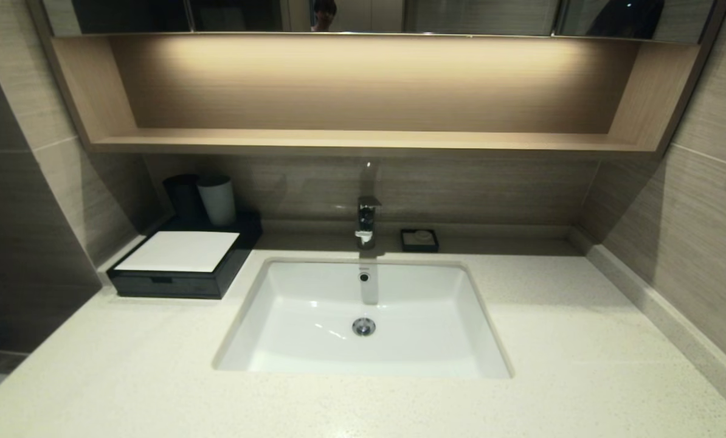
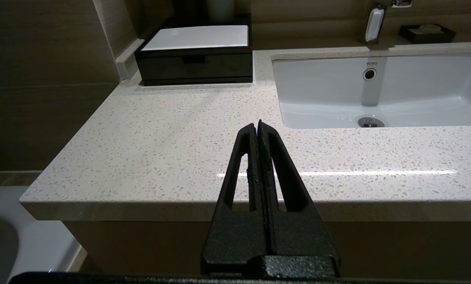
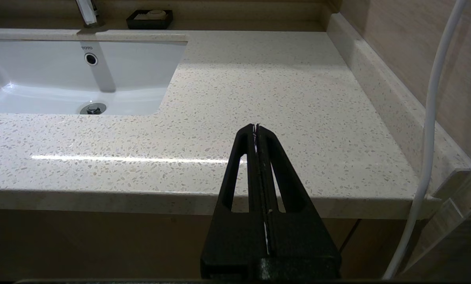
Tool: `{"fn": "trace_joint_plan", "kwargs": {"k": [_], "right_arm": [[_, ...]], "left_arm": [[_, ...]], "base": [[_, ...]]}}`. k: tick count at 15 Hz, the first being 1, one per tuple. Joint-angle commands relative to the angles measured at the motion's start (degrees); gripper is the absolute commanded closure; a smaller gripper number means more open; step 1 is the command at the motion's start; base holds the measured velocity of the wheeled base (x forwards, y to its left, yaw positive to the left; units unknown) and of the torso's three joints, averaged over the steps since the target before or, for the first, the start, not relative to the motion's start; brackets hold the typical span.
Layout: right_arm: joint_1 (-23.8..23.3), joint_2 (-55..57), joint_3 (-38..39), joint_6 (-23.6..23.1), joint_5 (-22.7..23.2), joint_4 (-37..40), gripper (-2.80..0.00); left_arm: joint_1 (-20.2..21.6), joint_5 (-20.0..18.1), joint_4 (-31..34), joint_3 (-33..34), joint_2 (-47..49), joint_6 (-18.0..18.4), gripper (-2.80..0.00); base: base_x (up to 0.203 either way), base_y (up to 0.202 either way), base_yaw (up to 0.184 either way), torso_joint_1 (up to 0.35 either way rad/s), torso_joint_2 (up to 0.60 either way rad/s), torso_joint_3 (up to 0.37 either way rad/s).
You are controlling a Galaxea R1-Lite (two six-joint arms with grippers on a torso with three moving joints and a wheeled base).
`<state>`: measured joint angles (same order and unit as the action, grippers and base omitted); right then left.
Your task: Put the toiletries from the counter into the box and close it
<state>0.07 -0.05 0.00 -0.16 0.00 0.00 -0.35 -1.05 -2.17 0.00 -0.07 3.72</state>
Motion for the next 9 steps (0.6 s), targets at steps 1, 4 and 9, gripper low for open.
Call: {"fn": "trace_joint_plan", "kwargs": {"k": [1, 4, 9], "right_arm": [[0.01, 0.05, 0.09, -0.02, 0.00, 0.00, 0.00], [0.01, 0.05, 0.09, -0.02, 0.00, 0.00, 0.00], [0.01, -0.01, 0.09, -0.02, 0.00, -0.09, 0.00]], "left_arm": [[0.00, -0.01, -0.03, 1.14, 0.07, -0.04, 0.00], [0.00, -0.01, -0.12, 1.14, 0.07, -0.55, 0.00], [0.00, -0.01, -0.12, 1.14, 0.07, -0.50, 0.00]], "base": [[0.000, 0.000, 0.000, 0.000, 0.00, 0.000], [0.000, 0.000, 0.000, 0.000, 0.00, 0.000], [0.000, 0.000, 0.000, 0.000, 0.00, 0.000]]}}
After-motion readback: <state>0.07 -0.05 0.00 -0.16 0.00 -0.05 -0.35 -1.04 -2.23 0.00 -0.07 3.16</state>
